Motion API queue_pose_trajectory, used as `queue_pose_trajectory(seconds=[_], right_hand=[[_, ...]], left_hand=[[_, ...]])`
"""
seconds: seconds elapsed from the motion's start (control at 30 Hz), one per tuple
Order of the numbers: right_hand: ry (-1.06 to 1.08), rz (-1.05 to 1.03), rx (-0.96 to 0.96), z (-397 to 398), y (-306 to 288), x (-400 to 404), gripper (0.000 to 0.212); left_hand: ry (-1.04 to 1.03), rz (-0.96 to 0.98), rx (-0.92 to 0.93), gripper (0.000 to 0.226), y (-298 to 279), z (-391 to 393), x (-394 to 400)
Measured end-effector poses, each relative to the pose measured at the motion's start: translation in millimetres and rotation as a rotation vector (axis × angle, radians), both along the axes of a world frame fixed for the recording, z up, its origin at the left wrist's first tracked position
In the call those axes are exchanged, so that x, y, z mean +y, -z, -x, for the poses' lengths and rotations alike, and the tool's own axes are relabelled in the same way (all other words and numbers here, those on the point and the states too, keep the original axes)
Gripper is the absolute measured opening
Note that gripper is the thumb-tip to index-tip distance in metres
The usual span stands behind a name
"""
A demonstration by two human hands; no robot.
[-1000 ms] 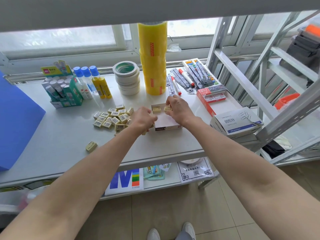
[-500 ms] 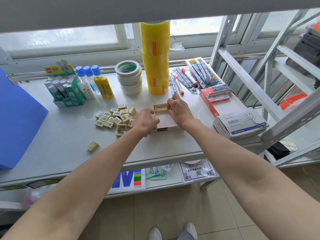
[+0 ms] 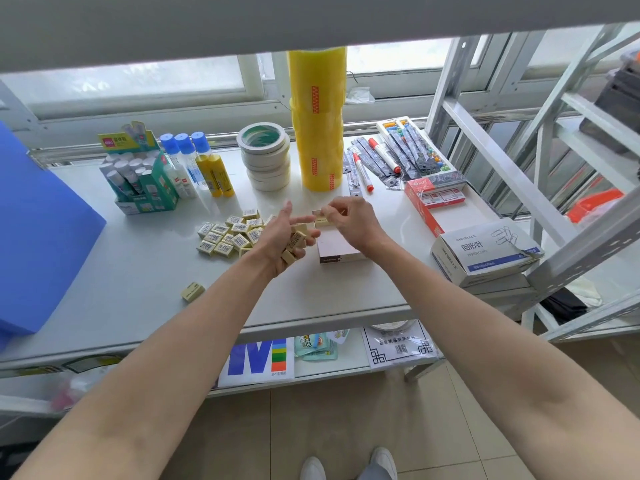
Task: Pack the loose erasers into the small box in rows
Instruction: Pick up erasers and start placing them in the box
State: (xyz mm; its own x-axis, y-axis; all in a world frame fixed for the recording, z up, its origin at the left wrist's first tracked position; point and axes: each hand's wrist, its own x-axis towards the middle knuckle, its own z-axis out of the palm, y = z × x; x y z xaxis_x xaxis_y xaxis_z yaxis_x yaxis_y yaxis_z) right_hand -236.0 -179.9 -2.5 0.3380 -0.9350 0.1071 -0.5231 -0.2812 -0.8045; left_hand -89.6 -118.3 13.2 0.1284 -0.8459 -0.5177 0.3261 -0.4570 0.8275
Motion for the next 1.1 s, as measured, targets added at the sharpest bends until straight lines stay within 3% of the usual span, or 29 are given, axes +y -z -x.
queue_pose_trajectory(seconds=[0.2, 0.4, 0.5, 0.63, 0.77, 0.97, 1.1], right_hand=[[-0.248, -0.227, -0.085, -8.3, -13.9, 17.9, 0.031], [-0.269, -0.424, -0.178, -1.8, -18.8, 21.6, 0.029], [-0.236, -0.495, -0.354, 1.2, -13.9, 18.6, 0.036], [-0.201, -0.482, -0.514, 7.6, -12.8, 17.6, 0.032], [-0.143, -0.431, -0.507, 11.7, -11.6, 17.2, 0.028], [-0.088, -0.274, -0.447, 12.9, -8.8, 21.0, 0.015], [-0.039, -0.265, -0.462, 13.7, -4.6, 23.5, 0.018]], left_hand=[[0.080, 0.028, -0.010, 0.080, -1.9, 2.7, 4.3], [0.113, 0.009, -0.084, 0.072, -6.7, 3.9, 5.8], [0.094, 0.025, -0.053, 0.067, -6.6, 3.4, 4.7], [0.057, 0.022, -0.063, 0.050, -7.6, 1.4, 3.5], [0.078, 0.016, -0.061, 0.032, -6.2, -1.3, 1.0], [0.161, 0.022, -0.187, 0.051, -6.9, 2.8, -0.4], [0.150, 0.051, -0.096, 0.037, -8.3, 7.0, -0.9]])
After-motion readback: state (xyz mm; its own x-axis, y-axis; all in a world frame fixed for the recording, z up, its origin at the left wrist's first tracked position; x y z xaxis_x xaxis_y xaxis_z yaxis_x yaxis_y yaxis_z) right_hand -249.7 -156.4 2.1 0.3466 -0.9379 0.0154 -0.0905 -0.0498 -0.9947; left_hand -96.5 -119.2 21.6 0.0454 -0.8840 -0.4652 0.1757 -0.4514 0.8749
